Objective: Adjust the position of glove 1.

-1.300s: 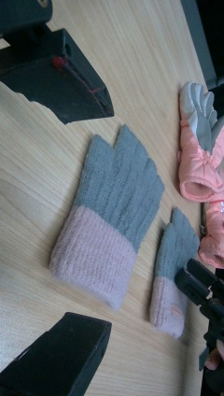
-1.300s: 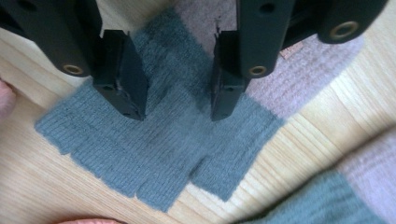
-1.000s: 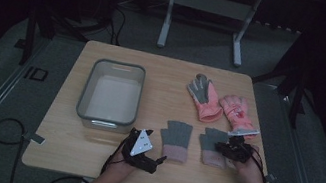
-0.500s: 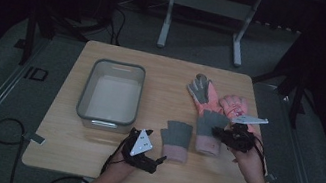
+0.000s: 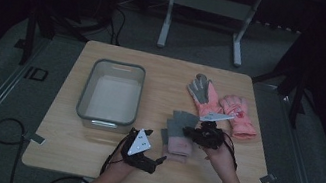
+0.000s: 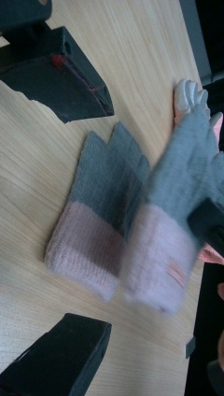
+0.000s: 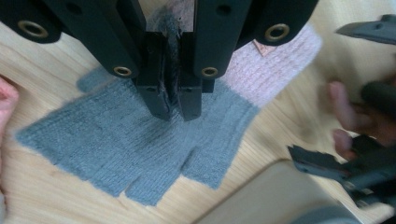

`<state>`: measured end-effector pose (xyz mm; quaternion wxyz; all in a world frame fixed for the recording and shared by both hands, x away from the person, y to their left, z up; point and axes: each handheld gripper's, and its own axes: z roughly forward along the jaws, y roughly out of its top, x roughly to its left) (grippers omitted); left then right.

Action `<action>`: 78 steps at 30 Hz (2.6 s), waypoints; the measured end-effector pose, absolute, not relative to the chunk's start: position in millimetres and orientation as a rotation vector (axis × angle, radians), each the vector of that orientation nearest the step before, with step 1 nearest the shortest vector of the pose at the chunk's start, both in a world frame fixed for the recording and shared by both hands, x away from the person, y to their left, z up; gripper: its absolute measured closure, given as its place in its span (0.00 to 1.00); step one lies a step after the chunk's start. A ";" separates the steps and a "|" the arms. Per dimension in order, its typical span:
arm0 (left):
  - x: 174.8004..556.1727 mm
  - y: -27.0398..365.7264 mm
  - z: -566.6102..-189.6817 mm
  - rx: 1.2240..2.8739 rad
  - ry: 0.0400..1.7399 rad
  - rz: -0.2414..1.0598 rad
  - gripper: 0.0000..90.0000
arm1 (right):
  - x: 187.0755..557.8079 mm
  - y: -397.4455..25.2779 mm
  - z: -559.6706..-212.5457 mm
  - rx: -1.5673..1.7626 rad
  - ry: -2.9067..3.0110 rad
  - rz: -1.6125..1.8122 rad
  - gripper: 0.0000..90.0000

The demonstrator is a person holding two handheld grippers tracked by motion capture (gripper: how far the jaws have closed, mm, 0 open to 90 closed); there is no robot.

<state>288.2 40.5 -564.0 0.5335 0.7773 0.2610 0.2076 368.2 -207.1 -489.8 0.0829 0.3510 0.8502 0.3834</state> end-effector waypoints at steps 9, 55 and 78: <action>287.4 38.5 -564.5 1.866 0.605 0.488 0.01 | 370.0 -201.2 -510.7 1.066 2.605 1.118 0.94; 300.6 -5.4 -538.9 2.156 0.379 0.327 0.17 | 384.3 -252.9 -475.9 1.117 2.563 1.464 0.15; 302.5 -28.1 -555.3 2.343 0.250 0.580 0.49 | 432.4 -221.1 -544.5 1.253 2.532 1.051 0.44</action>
